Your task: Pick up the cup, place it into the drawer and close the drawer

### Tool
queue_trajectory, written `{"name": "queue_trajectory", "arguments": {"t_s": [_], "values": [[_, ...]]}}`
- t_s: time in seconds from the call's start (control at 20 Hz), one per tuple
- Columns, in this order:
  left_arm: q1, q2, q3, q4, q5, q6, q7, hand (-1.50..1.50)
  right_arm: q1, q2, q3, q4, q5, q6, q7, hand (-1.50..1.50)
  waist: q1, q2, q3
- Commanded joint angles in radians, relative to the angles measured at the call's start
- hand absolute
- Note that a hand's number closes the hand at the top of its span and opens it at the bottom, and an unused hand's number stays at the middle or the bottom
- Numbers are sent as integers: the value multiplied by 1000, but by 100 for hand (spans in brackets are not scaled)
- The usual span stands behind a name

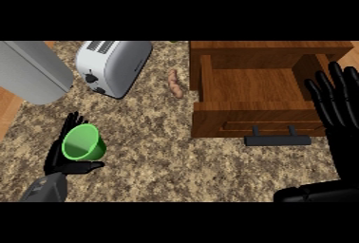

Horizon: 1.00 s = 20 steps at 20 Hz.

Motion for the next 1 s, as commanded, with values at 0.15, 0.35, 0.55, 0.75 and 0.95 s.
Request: {"name": "queue_trajectory", "arguments": {"t_s": [0.15,0.35,0.55,0.75,0.95], "values": [[9,-15,-14,6,11,-181,-104,150,0,3,9,31,15,10,-30,-150,0,2,-1],[-16,9,-19,-3,16,-213,-98,150,3,-1,-11,43,5,10,-36,-150,-4,3,-1],[12,-28,-31,-35,3,-142,-184,150,-37,8,-5,47,15,-15,-13,-150,1,2,-1],[-3,-1,-6,-68,29,-116,-206,150,-14,24,48,53,60,-4,-45,-150,3,1,-1],[-3,-113,5,-95,41,70,-219,150,48,8,-1,40,12,27,-76,-150,1,-1,1]]}}
